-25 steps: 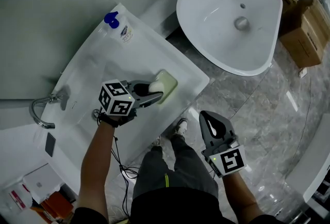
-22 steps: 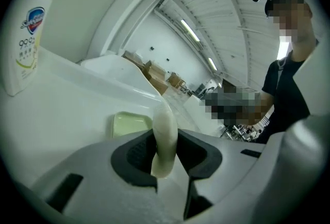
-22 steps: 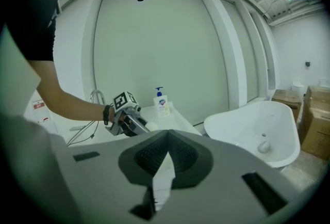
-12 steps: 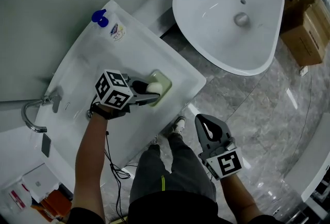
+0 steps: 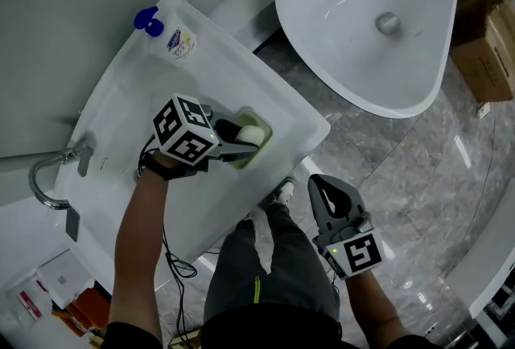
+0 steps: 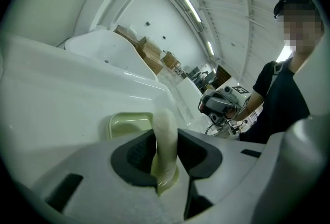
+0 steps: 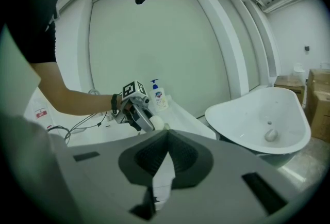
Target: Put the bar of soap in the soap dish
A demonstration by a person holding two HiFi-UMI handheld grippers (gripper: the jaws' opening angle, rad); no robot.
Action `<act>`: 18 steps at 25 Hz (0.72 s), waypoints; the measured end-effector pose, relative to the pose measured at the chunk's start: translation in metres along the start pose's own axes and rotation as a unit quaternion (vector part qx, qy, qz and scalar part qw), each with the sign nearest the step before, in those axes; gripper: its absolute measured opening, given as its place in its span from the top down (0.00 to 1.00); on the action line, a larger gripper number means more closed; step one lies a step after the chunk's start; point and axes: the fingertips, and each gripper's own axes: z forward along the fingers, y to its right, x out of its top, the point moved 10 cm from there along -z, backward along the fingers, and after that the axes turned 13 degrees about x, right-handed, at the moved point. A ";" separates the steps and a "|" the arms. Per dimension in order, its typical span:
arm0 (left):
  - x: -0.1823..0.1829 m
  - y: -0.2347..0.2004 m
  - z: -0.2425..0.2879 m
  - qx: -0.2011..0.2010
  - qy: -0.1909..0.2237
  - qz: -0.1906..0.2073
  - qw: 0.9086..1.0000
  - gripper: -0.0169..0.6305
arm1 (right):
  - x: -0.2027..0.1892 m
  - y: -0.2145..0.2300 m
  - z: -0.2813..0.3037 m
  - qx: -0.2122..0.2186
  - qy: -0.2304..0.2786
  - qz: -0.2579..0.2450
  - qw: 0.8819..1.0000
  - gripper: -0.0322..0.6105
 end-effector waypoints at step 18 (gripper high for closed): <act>0.008 0.010 0.004 0.086 -0.060 0.066 0.992 0.71 | -0.012 0.002 0.001 -0.002 0.017 0.014 1.000 0.93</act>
